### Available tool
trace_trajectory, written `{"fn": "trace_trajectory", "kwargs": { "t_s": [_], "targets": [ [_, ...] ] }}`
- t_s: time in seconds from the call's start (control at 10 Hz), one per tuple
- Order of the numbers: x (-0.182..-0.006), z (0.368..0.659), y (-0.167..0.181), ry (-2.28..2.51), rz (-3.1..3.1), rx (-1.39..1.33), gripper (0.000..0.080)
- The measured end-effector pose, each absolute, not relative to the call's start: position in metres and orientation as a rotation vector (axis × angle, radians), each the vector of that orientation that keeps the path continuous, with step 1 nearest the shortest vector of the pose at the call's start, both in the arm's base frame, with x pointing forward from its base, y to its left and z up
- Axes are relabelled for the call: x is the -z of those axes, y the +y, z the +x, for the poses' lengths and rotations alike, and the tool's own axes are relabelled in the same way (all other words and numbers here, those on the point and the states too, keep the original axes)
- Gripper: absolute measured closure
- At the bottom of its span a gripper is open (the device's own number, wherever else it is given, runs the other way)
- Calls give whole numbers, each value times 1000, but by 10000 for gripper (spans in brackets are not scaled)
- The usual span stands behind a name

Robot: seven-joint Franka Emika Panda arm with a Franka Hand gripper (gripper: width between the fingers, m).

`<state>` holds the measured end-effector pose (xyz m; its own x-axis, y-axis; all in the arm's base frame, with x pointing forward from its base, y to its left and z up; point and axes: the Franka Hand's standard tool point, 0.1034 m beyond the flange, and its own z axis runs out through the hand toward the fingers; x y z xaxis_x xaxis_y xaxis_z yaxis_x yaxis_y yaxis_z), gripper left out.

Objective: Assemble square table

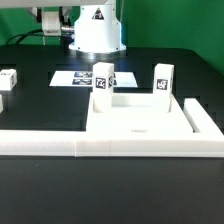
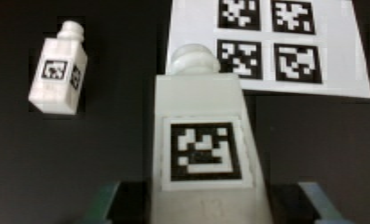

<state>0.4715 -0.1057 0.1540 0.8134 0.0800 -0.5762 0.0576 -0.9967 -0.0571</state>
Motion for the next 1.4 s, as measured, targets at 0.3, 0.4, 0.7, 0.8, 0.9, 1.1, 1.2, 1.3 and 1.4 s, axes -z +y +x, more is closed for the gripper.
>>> {"fn": "trace_trajectory", "kwargs": {
  "t_s": [0.3, 0.4, 0.7, 0.8, 0.9, 1.1, 1.2, 1.3, 1.4],
  "targets": [
    [-157, 480, -104, -92, -3034, -676, 509],
    [-169, 492, -86, -12, -3030, -555, 509],
    [-186, 544, -32, 216, -3045, -302, 509],
    [-196, 568, -15, 313, -3060, -175, 509],
    [-200, 577, -1, 319, -3072, -91, 509],
    [-199, 583, -1, 304, -3072, 127, 509],
    [-198, 583, 0, 301, -3069, 189, 509],
    [-199, 590, 1, 296, -3062, 327, 509],
    [-197, 590, 2, 292, -3052, 433, 509]
  ]
}}
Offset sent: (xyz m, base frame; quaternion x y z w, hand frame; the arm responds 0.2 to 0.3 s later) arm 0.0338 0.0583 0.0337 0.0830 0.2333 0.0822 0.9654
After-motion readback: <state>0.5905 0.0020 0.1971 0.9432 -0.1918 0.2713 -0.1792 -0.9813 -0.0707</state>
